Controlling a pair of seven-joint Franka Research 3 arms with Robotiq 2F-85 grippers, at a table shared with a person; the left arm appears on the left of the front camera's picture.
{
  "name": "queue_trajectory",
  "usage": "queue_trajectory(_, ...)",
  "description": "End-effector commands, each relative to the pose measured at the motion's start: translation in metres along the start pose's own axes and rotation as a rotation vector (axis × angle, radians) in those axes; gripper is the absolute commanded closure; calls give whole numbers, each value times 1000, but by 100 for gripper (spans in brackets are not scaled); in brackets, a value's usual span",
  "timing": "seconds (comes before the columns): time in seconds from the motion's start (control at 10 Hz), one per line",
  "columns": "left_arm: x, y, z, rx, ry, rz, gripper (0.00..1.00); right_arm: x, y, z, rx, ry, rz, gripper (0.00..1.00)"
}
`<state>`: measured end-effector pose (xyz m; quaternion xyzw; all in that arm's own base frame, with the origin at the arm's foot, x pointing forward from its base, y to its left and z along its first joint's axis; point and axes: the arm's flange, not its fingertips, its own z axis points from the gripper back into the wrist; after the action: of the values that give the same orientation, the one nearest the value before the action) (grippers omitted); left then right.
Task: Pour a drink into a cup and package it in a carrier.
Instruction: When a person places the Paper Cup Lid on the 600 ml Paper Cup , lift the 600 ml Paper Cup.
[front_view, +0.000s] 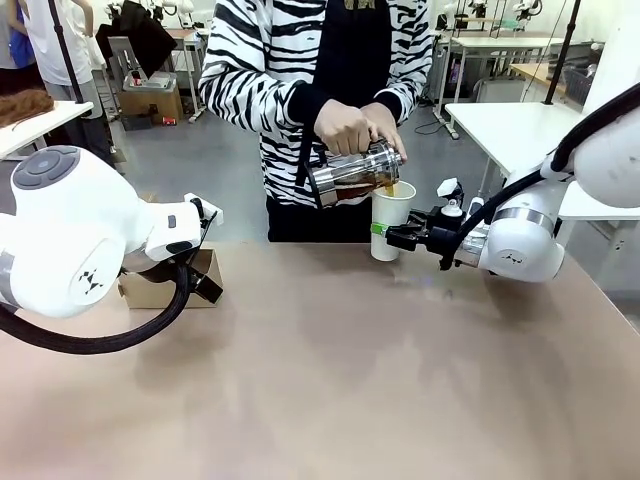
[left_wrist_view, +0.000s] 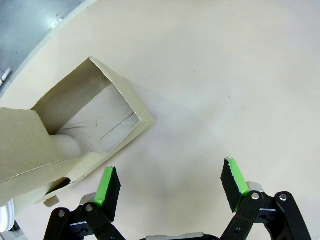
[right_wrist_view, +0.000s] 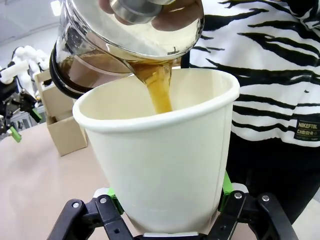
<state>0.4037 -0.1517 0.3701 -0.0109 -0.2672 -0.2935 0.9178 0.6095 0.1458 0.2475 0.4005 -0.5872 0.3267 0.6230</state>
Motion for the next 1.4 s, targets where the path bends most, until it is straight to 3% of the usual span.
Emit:
queue_trajectory(0.0, 0, 0, 0, -2, -2, 0, 0, 0, 1, -1, -3, 5, -6, 20)
queue_trajectory(1.3, 0, 0, 0, -2, -2, 0, 0, 0, 1, -1, -3, 5, -6, 20)
